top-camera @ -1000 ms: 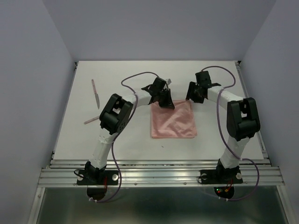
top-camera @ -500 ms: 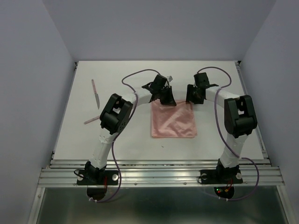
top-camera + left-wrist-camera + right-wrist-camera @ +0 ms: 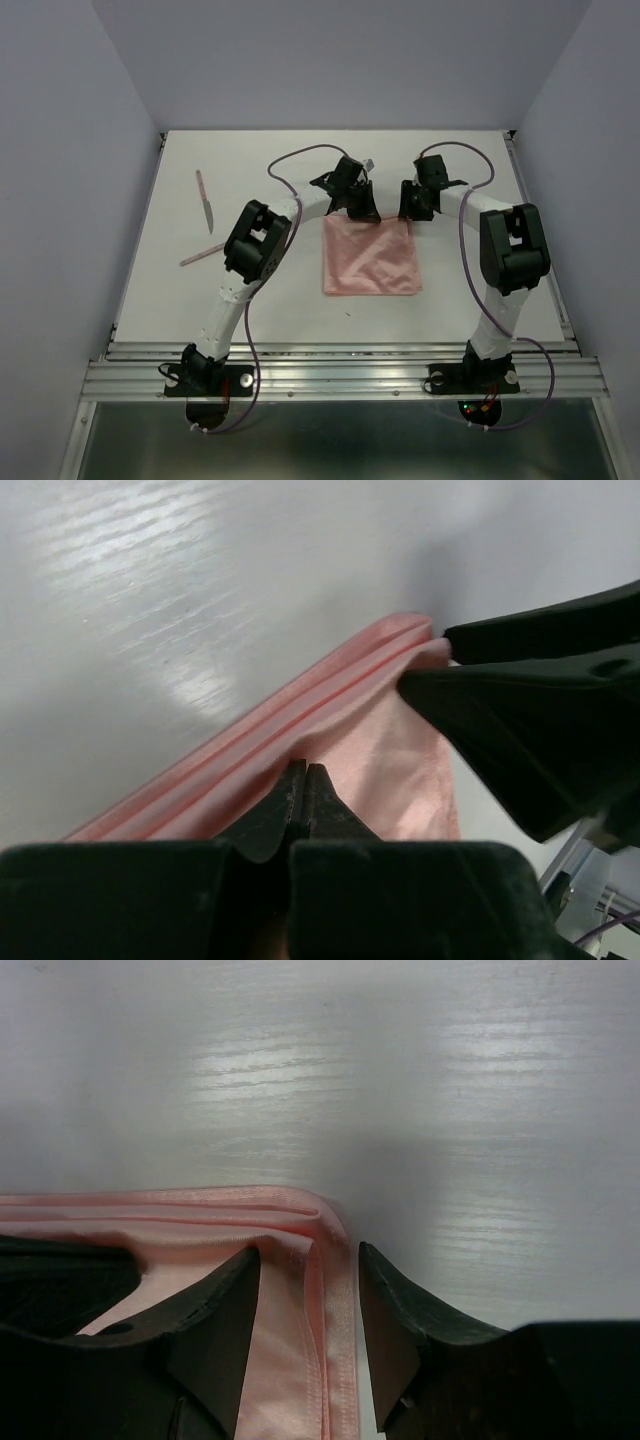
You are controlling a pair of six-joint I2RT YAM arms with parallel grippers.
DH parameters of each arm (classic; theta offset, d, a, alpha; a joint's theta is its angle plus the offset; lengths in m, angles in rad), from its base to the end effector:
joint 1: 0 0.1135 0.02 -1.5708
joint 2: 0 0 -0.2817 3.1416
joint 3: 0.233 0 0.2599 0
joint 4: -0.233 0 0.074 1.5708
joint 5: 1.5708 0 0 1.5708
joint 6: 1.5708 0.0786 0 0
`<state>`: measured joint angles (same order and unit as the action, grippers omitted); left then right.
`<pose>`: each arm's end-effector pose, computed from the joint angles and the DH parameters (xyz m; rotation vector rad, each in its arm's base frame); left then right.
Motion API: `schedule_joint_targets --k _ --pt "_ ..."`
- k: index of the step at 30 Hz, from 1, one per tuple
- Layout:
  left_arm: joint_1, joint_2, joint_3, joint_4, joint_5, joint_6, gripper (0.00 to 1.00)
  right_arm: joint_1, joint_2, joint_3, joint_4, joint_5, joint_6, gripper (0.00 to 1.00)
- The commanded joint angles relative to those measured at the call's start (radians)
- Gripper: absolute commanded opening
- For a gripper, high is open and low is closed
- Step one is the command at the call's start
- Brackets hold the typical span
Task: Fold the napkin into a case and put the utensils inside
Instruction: Pick up the lower triangle-folded napkin from the center of the board.
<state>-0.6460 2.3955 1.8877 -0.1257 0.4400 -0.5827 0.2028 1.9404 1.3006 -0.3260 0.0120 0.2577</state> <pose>0.4541 -0.3843 0.1483 0.3436 2.3634 -1.1262 0.4383 0.0892 0.1478 0.0746 2.5438 0.1664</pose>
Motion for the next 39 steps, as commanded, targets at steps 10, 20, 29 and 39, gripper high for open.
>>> schedule_joint_targets --k 10,20,29,39 --pt "0.006 0.024 0.025 -0.065 -0.053 0.037 0.00 -0.003 0.008 -0.041 0.125 -0.089 0.026 0.21" --pt "0.016 0.011 -0.035 -0.052 -0.066 0.041 0.00 0.006 -0.103 -0.119 0.223 -0.144 0.043 0.01" --pt "0.020 -0.001 -0.071 -0.037 -0.069 0.041 0.00 0.047 -0.182 -0.141 0.229 -0.149 0.066 0.01" --pt "0.022 -0.002 -0.079 -0.032 -0.070 0.040 0.00 0.119 -0.164 -0.103 0.226 -0.178 0.115 0.01"
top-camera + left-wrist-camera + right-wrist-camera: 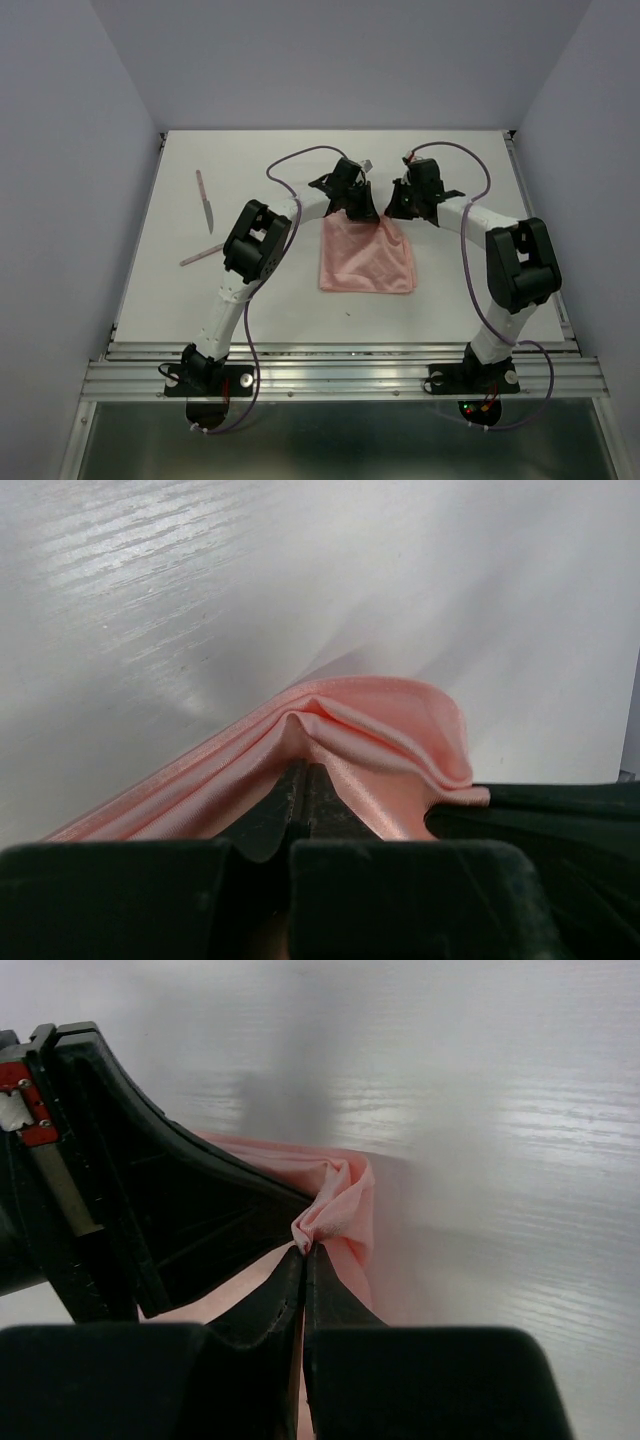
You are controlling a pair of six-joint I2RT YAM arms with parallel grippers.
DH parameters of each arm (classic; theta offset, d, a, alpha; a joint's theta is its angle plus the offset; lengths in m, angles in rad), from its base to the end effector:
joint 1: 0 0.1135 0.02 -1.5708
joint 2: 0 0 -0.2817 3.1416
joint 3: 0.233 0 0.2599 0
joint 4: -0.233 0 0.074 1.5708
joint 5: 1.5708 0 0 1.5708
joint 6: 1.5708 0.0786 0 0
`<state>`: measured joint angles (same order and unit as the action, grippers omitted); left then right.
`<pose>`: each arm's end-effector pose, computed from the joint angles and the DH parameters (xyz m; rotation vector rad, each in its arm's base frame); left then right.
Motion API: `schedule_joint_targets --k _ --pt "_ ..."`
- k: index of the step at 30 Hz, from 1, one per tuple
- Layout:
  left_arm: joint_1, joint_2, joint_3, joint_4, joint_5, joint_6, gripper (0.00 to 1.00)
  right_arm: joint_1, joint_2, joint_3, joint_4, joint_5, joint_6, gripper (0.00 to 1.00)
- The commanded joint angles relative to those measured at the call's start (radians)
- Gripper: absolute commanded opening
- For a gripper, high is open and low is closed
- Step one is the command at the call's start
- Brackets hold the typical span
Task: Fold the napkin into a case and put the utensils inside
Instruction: Pick up the lower triangle-folded napkin from the center of the board.
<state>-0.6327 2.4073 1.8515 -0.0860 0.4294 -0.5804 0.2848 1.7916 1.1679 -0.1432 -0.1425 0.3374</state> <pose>0.4581 -0.3765 0.1327 0.3218 2.3694 -1.1048 0.4108 0.1319 0.1840 -0.0096 2.3772 0.4706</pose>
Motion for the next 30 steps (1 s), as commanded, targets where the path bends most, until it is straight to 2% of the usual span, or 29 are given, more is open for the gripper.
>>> schedule_joint_targets --k 1,12,19,25,30 --pt "0.008 -0.014 -0.043 -0.070 -0.060 0.037 0.00 0.050 -0.005 0.038 0.040 -0.023 0.041 0.01" --pt "0.008 -0.014 -0.052 -0.063 -0.058 0.033 0.00 0.094 0.055 0.085 0.045 0.021 0.141 0.01" --pt "0.008 -0.039 -0.064 -0.058 -0.052 0.033 0.00 0.094 0.086 0.084 0.036 0.101 0.221 0.01" --pt "0.016 -0.125 -0.121 -0.054 -0.034 0.033 0.00 0.094 0.117 0.101 -0.007 0.172 0.279 0.01" --pt "0.025 -0.220 -0.230 -0.040 -0.024 0.037 0.00 0.094 0.147 0.125 -0.044 0.204 0.290 0.01"
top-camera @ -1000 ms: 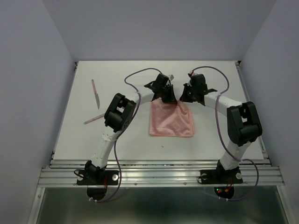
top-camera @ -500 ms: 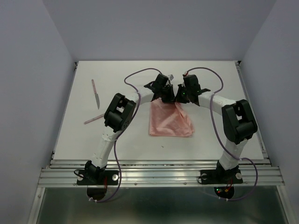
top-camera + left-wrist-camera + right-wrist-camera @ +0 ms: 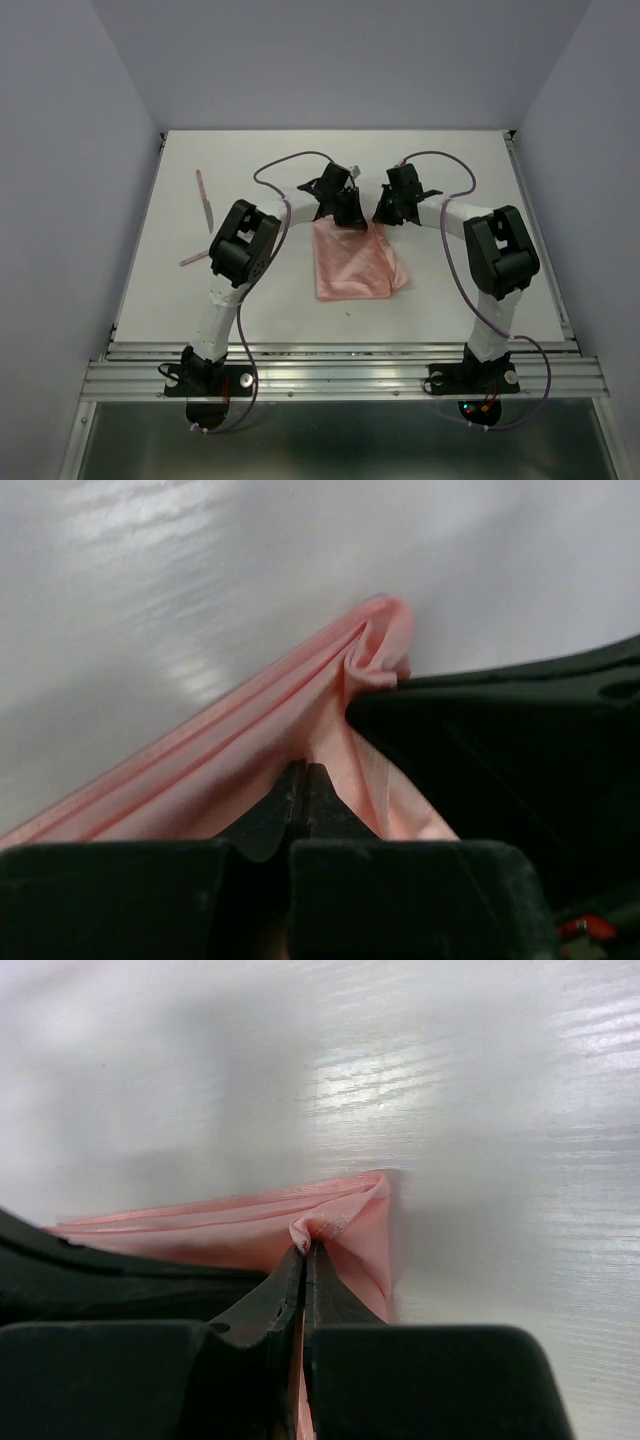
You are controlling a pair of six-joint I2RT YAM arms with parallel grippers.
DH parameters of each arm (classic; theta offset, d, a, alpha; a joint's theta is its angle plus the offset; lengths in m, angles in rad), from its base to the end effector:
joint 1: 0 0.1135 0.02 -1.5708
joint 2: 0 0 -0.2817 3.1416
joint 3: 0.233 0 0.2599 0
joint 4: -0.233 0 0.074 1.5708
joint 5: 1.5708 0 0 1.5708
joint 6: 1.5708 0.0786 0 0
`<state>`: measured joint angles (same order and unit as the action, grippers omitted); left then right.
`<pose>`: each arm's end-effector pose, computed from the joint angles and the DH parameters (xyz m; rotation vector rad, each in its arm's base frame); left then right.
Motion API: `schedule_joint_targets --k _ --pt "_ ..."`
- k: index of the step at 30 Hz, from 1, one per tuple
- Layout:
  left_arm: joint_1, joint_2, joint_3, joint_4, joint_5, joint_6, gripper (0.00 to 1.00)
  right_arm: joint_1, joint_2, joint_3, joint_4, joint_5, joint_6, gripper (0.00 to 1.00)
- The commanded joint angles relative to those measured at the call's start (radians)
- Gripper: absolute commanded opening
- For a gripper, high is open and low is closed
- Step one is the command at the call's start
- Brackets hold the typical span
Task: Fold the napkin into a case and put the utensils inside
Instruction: Pick up the lower triangle-folded napkin from the center of the board.
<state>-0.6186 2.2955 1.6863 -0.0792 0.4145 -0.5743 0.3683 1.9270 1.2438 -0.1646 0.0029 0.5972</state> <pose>0.4388 -0.3512 0.1362 0.2939 2.4144 -1.0631 0.4229 0.1630 0.1500 0.2830 2.4496 0.4297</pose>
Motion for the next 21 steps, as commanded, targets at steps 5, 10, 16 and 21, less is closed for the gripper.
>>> schedule_joint_targets --k 5,10,16,21 --pt "0.016 -0.163 -0.146 -0.031 0.013 0.036 0.00 0.011 0.023 0.059 -0.032 0.069 0.036 0.01" --pt "0.016 -0.195 -0.200 -0.024 -0.008 0.047 0.00 0.011 0.015 0.060 -0.039 0.071 0.036 0.01" --pt "0.016 -0.154 -0.217 -0.025 -0.016 0.067 0.00 0.020 0.006 0.072 -0.044 0.074 0.036 0.01" --pt "0.017 -0.113 -0.223 -0.019 -0.028 0.071 0.00 0.047 0.012 0.083 -0.049 0.086 0.041 0.01"
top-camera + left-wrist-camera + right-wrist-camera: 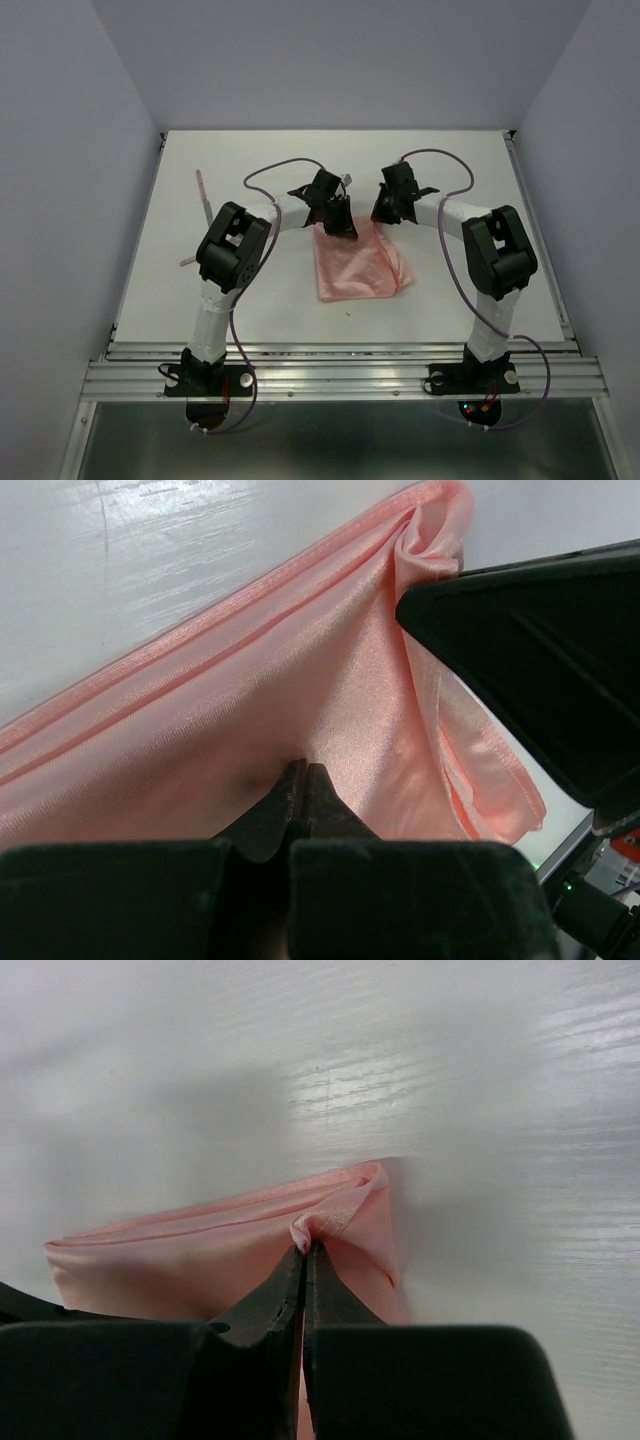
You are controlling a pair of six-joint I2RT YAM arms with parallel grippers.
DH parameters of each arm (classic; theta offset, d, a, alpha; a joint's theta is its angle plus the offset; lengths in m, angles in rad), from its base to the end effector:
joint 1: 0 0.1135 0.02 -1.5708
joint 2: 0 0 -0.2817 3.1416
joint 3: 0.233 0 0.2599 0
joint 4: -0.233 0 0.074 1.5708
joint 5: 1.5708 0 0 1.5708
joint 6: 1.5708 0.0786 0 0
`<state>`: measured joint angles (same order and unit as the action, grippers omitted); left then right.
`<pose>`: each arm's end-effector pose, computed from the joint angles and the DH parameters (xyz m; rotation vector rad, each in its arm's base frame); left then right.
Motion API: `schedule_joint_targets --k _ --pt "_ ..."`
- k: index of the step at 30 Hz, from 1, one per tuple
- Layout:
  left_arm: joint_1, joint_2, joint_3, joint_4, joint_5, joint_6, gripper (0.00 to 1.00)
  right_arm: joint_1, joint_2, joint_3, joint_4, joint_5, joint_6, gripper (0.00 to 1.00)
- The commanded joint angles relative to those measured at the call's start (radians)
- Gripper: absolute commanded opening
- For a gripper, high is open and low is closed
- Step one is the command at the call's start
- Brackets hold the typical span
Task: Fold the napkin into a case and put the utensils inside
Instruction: Fold the lower triangle-folded napkin at the center of the board.
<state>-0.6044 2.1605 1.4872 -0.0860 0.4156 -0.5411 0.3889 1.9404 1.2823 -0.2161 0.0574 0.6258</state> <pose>0.4079 -0.3203 0.1364 0.3035 2.4757 -1.0185 0.4240 0.1689 0.1520 0.3188 2.4597 0.3753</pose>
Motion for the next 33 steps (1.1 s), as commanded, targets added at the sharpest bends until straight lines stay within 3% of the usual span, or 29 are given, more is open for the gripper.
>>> schedule_joint_targets --k 1,22,33 --pt "0.003 0.024 -0.025 -0.008 -0.031 0.038 0.00 0.036 -0.003 0.045 0.003 0.038 0.015 0.01" --pt "0.012 0.022 -0.045 0.006 -0.028 0.047 0.00 0.125 0.110 0.181 -0.055 0.133 0.080 0.01" --pt "0.020 -0.019 -0.050 -0.006 -0.034 0.063 0.00 0.125 0.134 0.131 -0.040 0.124 0.097 0.01"
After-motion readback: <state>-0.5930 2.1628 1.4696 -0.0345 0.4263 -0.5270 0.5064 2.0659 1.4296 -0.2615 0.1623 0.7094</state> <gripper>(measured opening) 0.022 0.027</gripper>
